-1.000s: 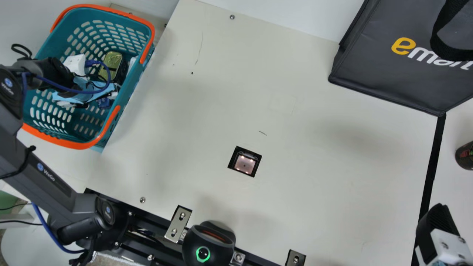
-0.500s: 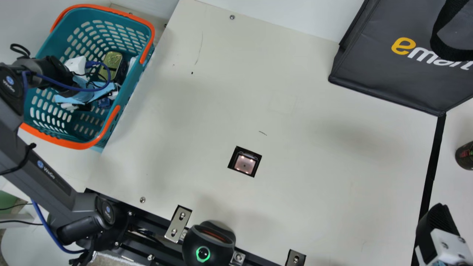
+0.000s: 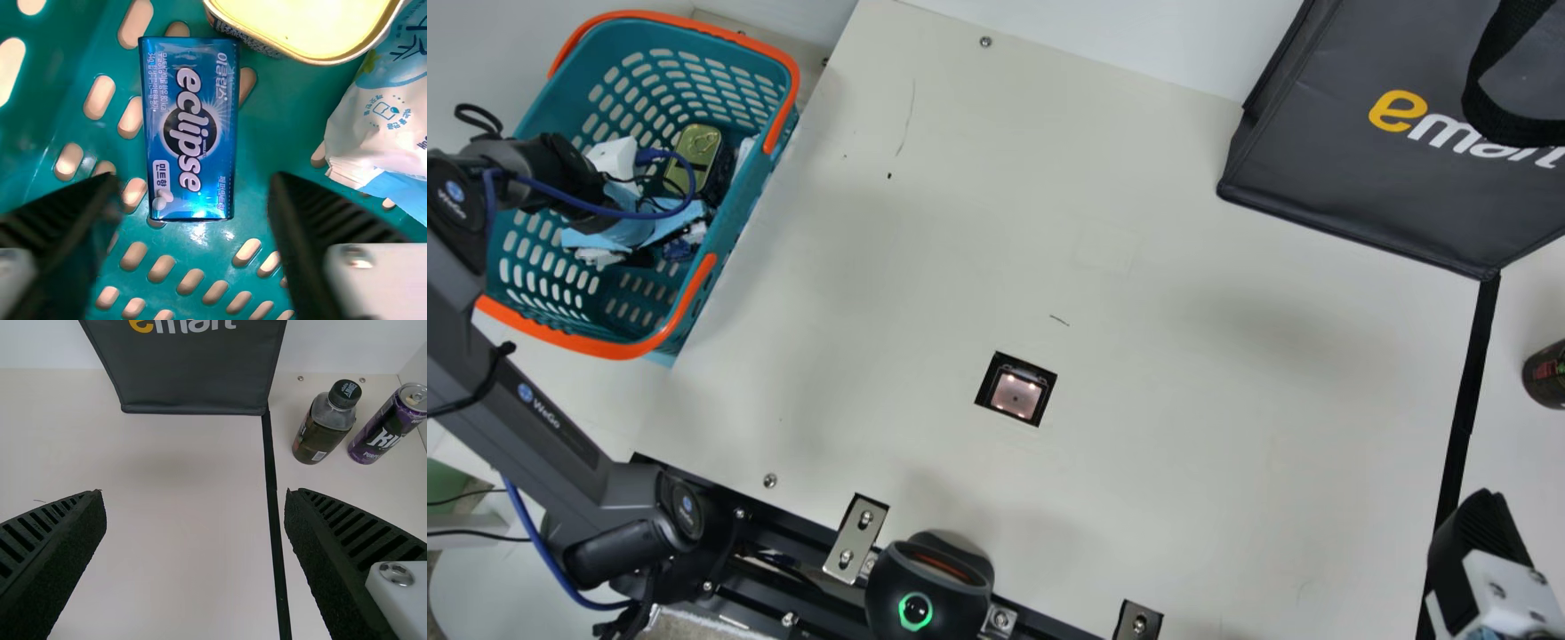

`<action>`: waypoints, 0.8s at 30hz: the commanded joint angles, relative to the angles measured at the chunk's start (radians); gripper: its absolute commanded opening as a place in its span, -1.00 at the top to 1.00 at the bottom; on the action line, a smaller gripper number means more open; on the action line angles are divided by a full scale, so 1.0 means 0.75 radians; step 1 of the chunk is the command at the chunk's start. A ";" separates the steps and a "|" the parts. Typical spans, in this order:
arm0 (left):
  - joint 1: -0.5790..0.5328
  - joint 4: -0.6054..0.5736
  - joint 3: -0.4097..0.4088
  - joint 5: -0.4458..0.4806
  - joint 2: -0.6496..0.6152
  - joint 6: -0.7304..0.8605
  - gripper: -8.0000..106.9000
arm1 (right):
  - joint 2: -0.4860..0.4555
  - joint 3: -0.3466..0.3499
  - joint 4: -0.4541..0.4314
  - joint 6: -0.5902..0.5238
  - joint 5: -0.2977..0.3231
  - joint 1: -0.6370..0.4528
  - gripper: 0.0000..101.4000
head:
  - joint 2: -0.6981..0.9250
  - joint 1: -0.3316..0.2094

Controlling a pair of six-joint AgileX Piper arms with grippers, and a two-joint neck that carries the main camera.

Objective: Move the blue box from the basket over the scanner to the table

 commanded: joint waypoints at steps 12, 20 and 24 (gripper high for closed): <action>0.002 -0.020 0.007 -0.003 -0.002 0.038 1.00 | 0.000 0.000 0.000 0.000 0.001 0.000 -0.87 | 0.003 -0.041; 0.011 -0.064 0.049 0.005 -0.049 0.076 1.00 | 0.000 0.000 0.000 0.000 0.001 0.000 -0.87 | 0.003 -0.041; 0.013 -0.062 0.087 0.019 -0.092 0.069 1.00 | 0.000 0.000 0.000 0.000 0.001 0.000 -0.87 | 0.003 -0.041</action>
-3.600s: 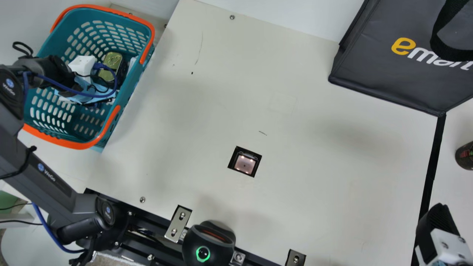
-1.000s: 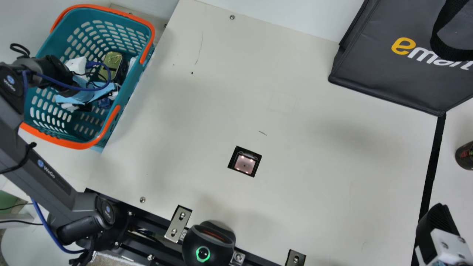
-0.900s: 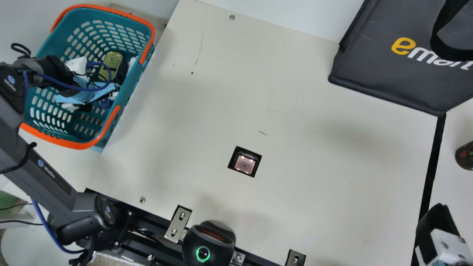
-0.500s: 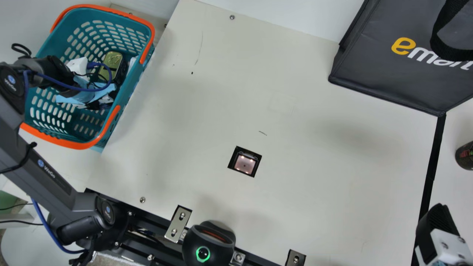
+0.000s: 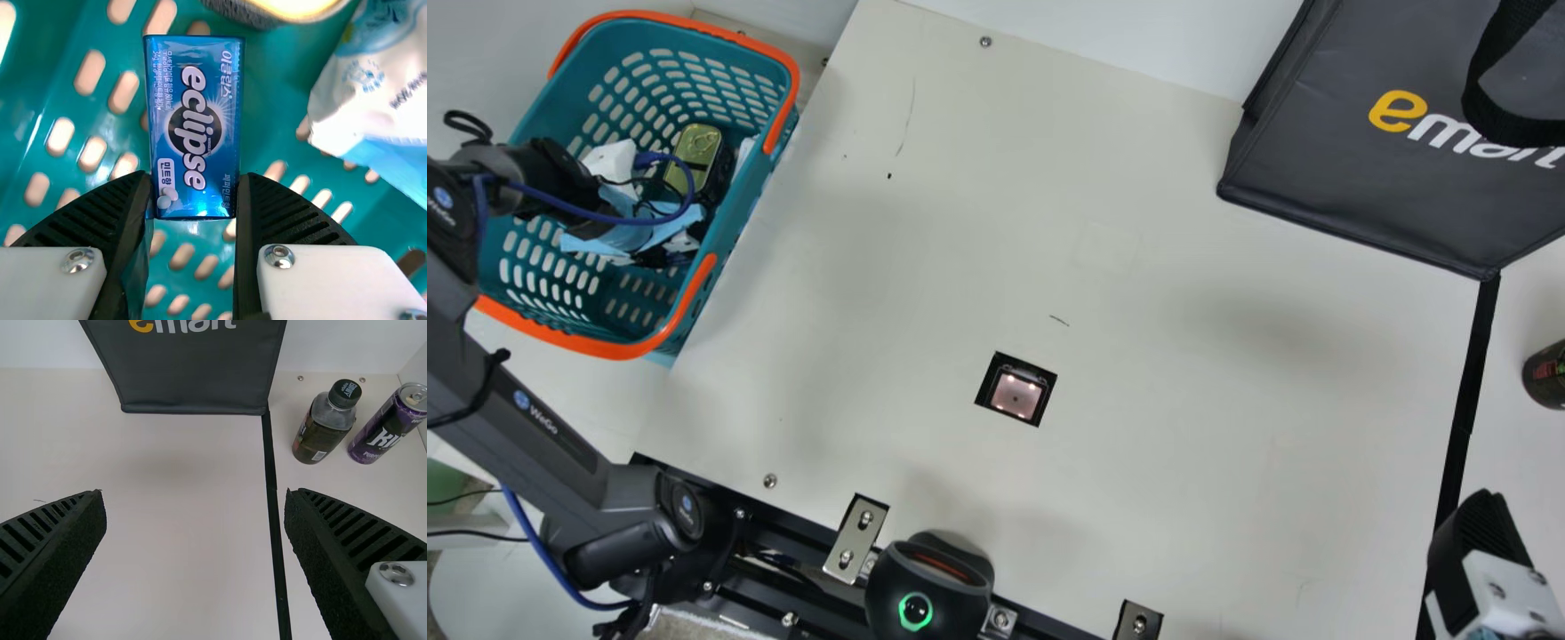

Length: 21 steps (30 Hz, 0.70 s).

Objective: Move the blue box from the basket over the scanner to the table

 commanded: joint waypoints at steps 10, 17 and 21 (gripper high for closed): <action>-0.014 0.070 0.120 0.030 -0.142 -0.082 1.00 | 0.000 0.000 0.000 0.000 0.000 0.000 -0.87 | 0.003 -0.039; -0.016 0.111 0.189 0.052 -0.224 -0.122 1.00 | 0.000 0.000 0.000 0.000 0.000 0.000 -0.87 | 0.003 -0.039; -0.014 0.131 0.224 0.065 -0.269 -0.138 1.00 | 0.000 0.000 0.000 0.000 0.000 0.000 -0.87 | 0.003 -0.039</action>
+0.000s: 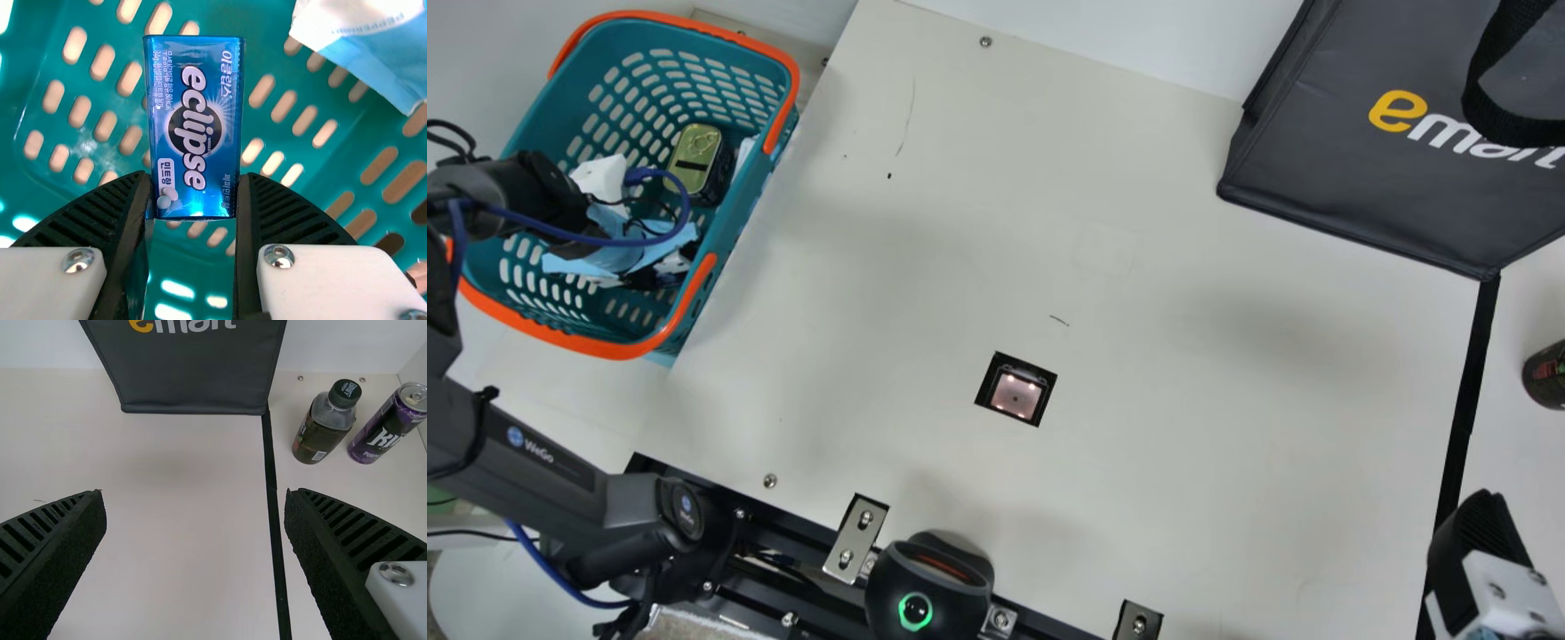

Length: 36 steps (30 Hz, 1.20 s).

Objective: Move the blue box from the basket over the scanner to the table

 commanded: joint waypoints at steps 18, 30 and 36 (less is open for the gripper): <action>0.024 -0.007 0.051 0.040 -0.226 -0.033 1.00 | 0.000 0.000 0.000 0.000 0.000 0.000 -0.87 | 0.003 -0.041; 0.003 -0.038 -0.025 0.134 -0.368 -0.049 1.00 | 0.000 0.000 0.000 0.000 0.000 0.000 -0.87 | 0.003 -0.041; -0.012 -0.049 -0.072 0.202 -0.437 -0.057 1.00 | 0.000 0.000 0.000 0.000 0.000 0.000 -0.87 | 0.003 -0.041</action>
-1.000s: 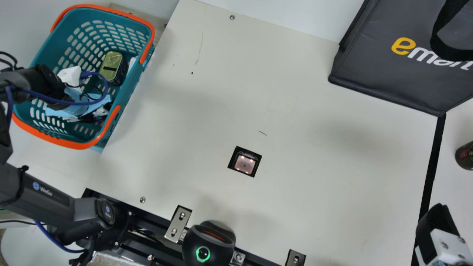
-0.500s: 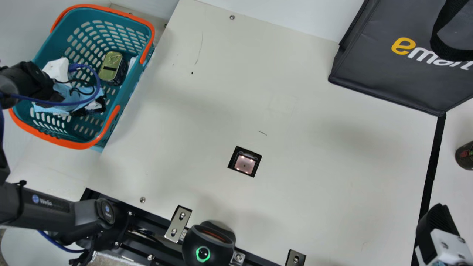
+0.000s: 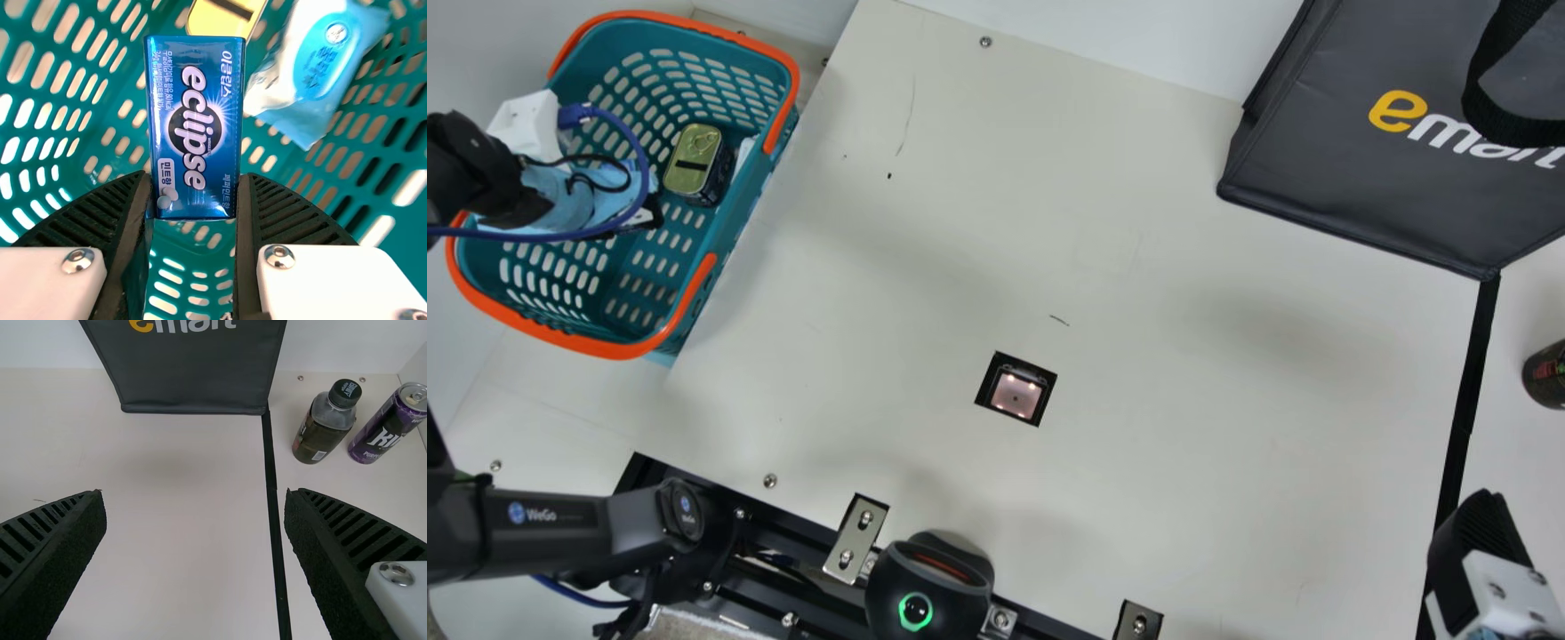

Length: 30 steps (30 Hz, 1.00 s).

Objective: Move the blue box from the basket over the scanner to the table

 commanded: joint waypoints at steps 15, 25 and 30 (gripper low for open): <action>-0.107 -0.018 -0.073 0.190 -0.204 0.001 1.00 | 0.000 0.000 0.000 0.000 0.004 0.000 -0.87 | 0.005 -0.039; -0.365 0.009 -0.082 0.299 -0.349 -0.077 1.00 | 0.000 0.000 0.000 0.000 0.004 0.000 -0.87 | 0.005 -0.039; -0.543 0.030 -0.100 0.360 -0.391 -0.164 1.00 | 0.000 0.000 0.000 0.000 0.004 0.000 -0.87 | 0.005 -0.039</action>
